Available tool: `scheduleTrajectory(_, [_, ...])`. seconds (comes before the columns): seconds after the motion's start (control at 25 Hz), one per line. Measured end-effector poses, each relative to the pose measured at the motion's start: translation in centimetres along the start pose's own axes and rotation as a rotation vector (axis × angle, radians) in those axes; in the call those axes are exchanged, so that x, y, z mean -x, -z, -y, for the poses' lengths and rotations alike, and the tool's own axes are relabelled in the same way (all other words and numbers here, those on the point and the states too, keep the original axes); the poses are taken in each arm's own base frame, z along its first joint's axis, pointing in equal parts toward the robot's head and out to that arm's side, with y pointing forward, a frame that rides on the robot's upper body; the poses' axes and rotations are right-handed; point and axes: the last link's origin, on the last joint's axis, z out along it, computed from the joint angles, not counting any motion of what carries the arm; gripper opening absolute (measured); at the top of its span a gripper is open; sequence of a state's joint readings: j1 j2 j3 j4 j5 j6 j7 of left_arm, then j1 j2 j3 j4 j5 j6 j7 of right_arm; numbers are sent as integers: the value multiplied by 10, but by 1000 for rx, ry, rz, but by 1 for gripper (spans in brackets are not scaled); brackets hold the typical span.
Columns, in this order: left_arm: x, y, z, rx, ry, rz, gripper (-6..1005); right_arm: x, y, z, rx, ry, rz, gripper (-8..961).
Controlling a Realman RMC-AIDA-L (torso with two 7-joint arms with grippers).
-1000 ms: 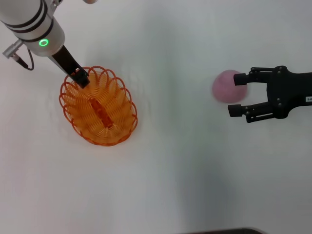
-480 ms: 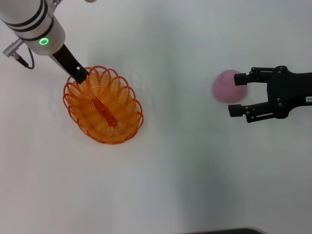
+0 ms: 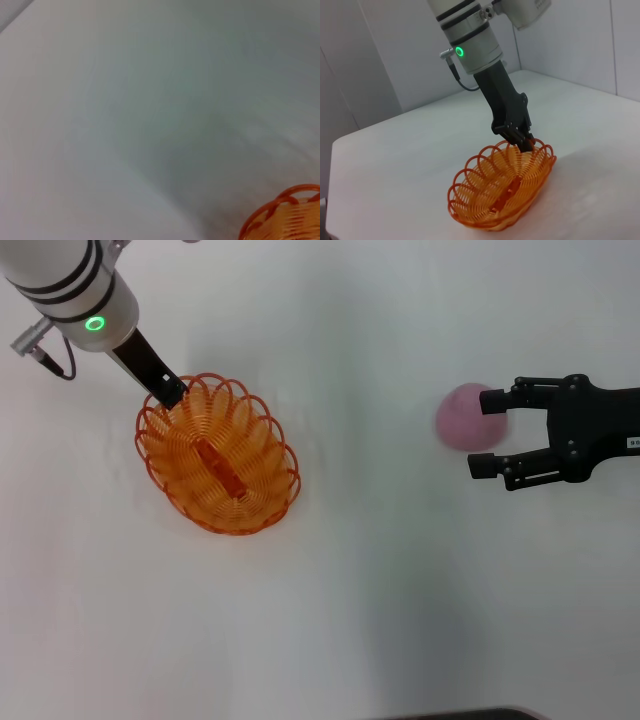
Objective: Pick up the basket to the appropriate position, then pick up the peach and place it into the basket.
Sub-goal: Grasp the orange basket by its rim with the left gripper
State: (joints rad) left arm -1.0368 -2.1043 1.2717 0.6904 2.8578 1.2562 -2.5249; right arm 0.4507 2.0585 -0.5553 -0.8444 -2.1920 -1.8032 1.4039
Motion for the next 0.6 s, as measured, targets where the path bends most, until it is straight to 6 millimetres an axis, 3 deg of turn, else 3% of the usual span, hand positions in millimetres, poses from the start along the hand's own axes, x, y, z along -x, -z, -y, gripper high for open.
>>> scheduleTrajectory(0.6, [3,6,0,48,15,-14,109,-1,-2,0,1,-5,3,945])
